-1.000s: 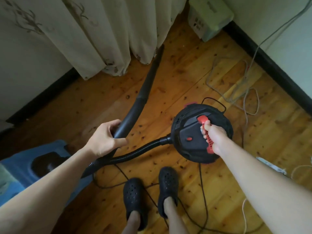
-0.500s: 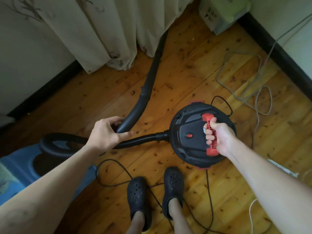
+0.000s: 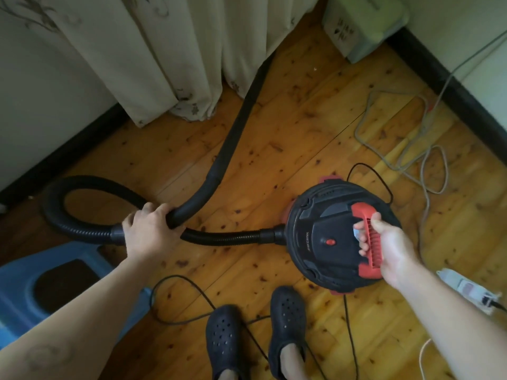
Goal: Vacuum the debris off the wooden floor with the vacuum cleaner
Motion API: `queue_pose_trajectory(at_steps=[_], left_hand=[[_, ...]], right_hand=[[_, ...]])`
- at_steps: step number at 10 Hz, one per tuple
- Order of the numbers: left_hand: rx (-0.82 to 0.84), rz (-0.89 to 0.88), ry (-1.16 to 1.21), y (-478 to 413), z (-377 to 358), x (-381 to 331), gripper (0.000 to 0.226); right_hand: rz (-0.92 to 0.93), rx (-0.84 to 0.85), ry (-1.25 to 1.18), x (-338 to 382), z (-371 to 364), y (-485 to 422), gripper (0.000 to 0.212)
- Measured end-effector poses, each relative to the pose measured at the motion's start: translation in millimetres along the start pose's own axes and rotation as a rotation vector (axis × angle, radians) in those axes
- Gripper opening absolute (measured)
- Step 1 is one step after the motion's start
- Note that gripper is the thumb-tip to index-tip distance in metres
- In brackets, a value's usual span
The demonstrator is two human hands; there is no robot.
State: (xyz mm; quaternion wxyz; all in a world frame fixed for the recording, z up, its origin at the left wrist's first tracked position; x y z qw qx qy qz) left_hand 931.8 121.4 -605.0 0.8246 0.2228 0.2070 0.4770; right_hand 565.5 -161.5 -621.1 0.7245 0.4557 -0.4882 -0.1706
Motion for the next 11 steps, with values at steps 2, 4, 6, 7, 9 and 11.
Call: queue_pose_trajectory(at_steps=[2,4,6,7,9,11], left_hand=[[0.140,0.215,-0.008,-1.5,-34.2,26.7,0.042],[0.257,0.195,0.016,-2.8,-60.2,22.4,0.049],[0.217,0.127,0.061,11.4,-55.5,-18.5,0.051],[0.180,0.045,0.151,23.3,-34.4,-50.0,0.055],[0.086,-0.201,0.261,54.9,42.3,-129.4,0.059],[-0.027,-0.362,0.406,109.0,157.3,-194.2,0.064]], right_hand=[[0.083,-0.153,0.104,0.2,5.4,-0.5,0.047],[0.132,-0.190,0.151,-1.1,16.0,4.4,0.043],[0.195,-0.190,0.244,9.0,10.7,13.4,0.034],[0.244,-0.214,0.364,28.0,7.9,31.1,0.029],[0.311,-0.080,0.447,77.9,-11.1,82.0,0.059],[0.435,-0.003,0.444,169.5,-25.9,170.2,0.060]])
Point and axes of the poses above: each hand's wrist, its own y-axis away from the middle knuckle, its own z-axis out of the back of the hand, x = y × z, the point moved 9 cm from there along -y, towards the middle knuckle, and after that the axes turned 8 degrees about x, right-handed, at the moved point
